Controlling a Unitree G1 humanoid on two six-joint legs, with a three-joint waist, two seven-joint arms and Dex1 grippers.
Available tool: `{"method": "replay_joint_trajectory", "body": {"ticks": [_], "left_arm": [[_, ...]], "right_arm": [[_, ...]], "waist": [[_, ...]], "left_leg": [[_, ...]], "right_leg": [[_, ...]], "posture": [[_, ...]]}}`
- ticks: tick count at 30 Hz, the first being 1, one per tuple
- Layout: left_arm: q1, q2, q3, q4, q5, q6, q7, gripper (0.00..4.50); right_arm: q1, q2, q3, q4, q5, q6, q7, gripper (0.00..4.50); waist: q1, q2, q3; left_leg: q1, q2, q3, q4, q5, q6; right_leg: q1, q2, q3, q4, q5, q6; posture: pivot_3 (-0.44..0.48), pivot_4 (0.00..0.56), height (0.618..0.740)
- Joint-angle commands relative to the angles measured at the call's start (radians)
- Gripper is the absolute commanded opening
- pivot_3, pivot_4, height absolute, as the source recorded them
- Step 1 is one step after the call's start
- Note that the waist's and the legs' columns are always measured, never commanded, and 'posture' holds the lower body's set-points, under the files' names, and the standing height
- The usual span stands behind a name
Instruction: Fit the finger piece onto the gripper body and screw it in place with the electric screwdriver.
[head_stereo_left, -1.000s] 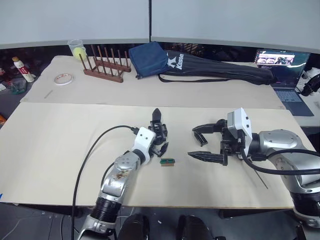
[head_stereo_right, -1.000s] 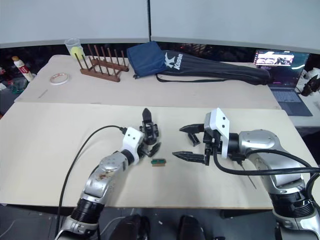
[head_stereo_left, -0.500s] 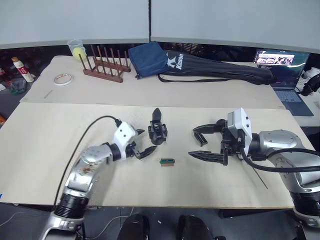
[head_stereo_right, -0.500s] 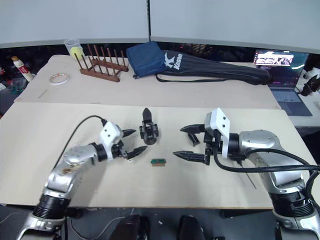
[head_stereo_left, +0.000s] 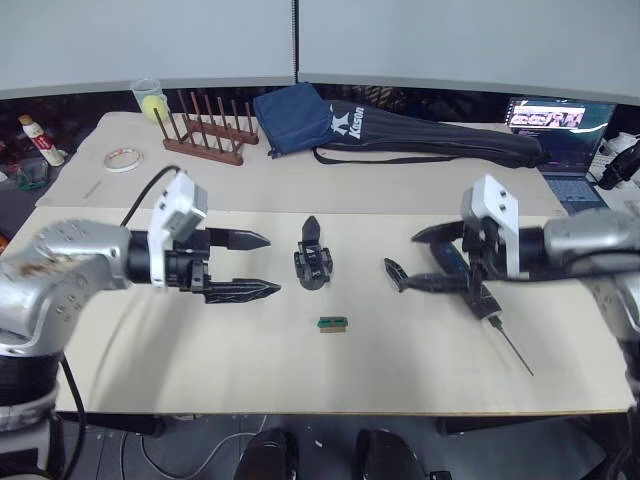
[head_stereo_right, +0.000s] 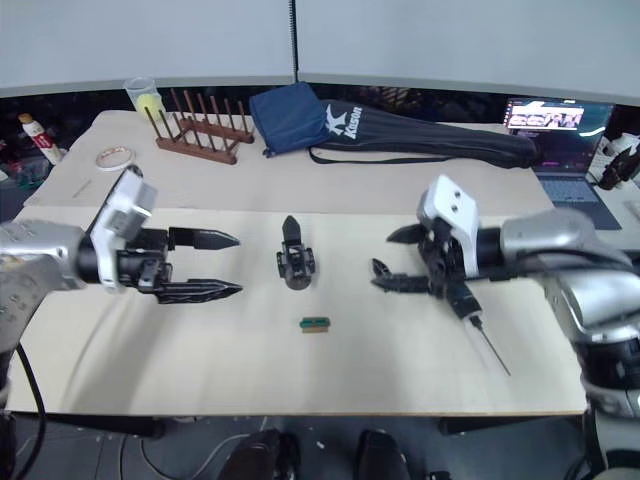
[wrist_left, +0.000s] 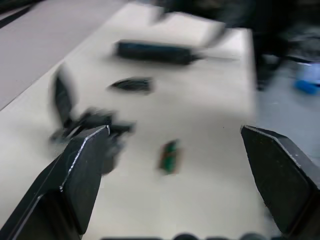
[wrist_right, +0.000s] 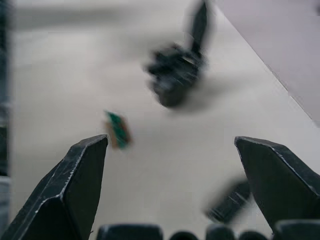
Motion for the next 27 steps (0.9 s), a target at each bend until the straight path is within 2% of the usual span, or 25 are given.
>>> {"method": "replay_joint_trajectory", "body": {"ticks": [1, 3, 6, 8, 11, 17, 27], "left_arm": [[-0.046, 0.034, 0.009, -0.027, -0.067, 0.035, -0.042, 4.46], [-0.055, 0.053, -0.006, -0.036, -0.049, 0.002, -0.071, 4.46], [-0.062, 0.050, -0.016, -0.038, -0.037, -0.025, -0.077, 4.46], [-0.056, 0.048, -0.015, -0.047, -0.041, -0.031, -0.074, 4.46], [-0.026, 0.053, -0.008, -0.065, -0.031, -0.052, -0.064, 4.46], [-0.003, 0.056, -0.006, -0.085, -0.011, -0.081, -0.046, 4.46], [0.015, 0.054, 0.007, -0.113, -0.018, -0.081, -0.001, 4.46]], "right_arm": [[-0.117, -0.006, 0.106, 0.062, -0.063, 0.093, 0.019, 4.50], [-0.246, 0.035, 0.215, 0.145, -0.078, 0.251, 0.031, 4.50], [-0.355, 0.093, 0.342, 0.245, -0.122, 0.378, 0.020, 4.50], [-0.434, 0.157, 0.448, 0.363, -0.168, 0.451, 0.007, 4.50], [-0.523, 0.262, 0.529, 0.581, -0.237, 0.468, -0.027, 4.50], [-0.600, 0.426, 0.589, 0.911, -0.346, 0.389, -0.049, 4.50], [-0.615, 0.528, 0.595, 1.110, -0.472, 0.278, -0.003, 4.50]], "waist": [[-0.003, 0.000, 0.000], [-0.008, 0.000, 0.000], [-0.012, 0.000, 0.000], [-0.015, 0.000, 0.000], [-0.017, 0.000, 0.000], [-0.014, 0.000, 0.000], [-0.020, 0.001, 0.000]], "left_leg": [[0.001, 0.000, 0.000, -0.001, 0.000, 0.000], [0.002, -0.001, 0.001, -0.003, 0.001, -0.001], [0.002, 0.000, 0.002, -0.003, 0.002, -0.002], [0.002, 0.000, 0.002, -0.003, 0.002, -0.003], [0.002, -0.001, 0.004, -0.003, 0.002, -0.003], [-0.006, -0.002, 0.006, -0.002, 0.003, -0.004], [-0.005, -0.001, 0.006, -0.002, 0.004, -0.006]], "right_leg": [[0.000, 0.000, 0.000, 0.000, 0.000, 0.000], [0.001, 0.001, 0.001, 0.001, -0.001, -0.001], [-0.001, 0.002, 0.002, 0.003, -0.002, -0.001], [-0.001, 0.002, 0.003, 0.003, -0.002, -0.001], [-0.003, 0.002, 0.004, 0.005, -0.002, -0.001], [-0.011, 0.002, 0.006, 0.013, -0.002, -0.001], [-0.012, 0.004, 0.006, 0.014, -0.002, -0.002]], "posture": [[0.000, 0.150, 0.740], [0.000, 0.150, 0.740], [0.000, 0.150, 0.740], [0.000, 0.150, 0.740], [0.000, 0.150, 0.740], [0.000, 0.150, 0.740], [0.000, 0.150, 0.740]]}}
